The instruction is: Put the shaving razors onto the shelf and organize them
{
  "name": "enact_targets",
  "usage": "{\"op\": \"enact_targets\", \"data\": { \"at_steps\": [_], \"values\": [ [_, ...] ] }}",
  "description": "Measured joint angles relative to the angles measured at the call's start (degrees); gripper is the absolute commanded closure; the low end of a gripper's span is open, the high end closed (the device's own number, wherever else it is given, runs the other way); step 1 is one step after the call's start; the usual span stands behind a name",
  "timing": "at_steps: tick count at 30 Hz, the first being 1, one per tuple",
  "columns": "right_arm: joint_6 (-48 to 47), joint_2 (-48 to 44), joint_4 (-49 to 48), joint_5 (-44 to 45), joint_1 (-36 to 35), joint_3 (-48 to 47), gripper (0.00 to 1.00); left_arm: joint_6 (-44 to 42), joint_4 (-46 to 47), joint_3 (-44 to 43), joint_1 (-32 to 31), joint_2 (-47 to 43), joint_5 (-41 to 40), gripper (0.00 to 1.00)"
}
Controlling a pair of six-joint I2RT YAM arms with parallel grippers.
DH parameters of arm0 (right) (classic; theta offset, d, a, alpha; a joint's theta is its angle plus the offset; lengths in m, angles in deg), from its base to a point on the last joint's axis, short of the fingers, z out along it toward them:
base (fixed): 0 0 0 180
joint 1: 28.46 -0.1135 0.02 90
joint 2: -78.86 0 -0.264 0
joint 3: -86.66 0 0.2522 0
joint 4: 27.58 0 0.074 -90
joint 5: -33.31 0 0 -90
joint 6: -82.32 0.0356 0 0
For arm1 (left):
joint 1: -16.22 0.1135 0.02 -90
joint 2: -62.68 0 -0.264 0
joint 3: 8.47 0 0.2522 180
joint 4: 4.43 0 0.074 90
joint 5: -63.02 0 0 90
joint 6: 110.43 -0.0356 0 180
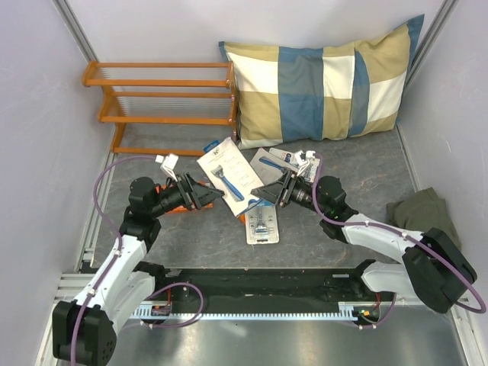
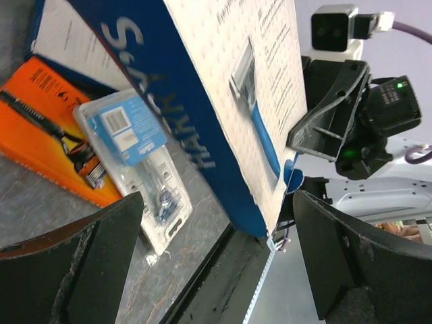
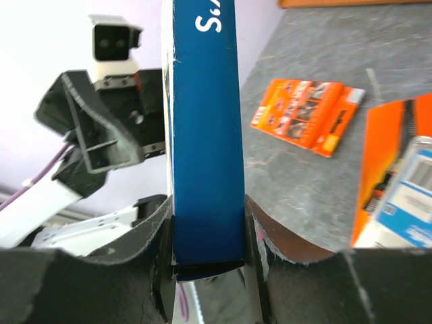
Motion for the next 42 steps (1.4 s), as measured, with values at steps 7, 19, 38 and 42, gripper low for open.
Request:
{"op": "enact_targets", "data": {
  "at_steps": [7, 19, 38, 42],
  "values": [
    [1.0, 2.2, -3.0, -2.0, -4.5, -1.9, 0.9, 4.2, 9.7, 1.3, -0.1, 4.0, 1.6, 0.32],
    [-0.1, 7.5, -5.7, -3.0, -7.8, -3.0, 0.31, 9.1, 13.0, 0.8, -0.7, 1.8, 5.7, 0.89],
    [-11.3, -0.3, 4.8, -8.0, -8.8, -4.1, 0.19, -4.4, -0.9, -14.7, -1.1, 13.9, 21.7, 0.89],
    [-14.3, 0.0, 7.3, -8.9, -8.2, -7.3, 0.19, -5.0, -2.2, -15.0, -2.8, 14.9, 24.1, 0.9]
  ]
}}
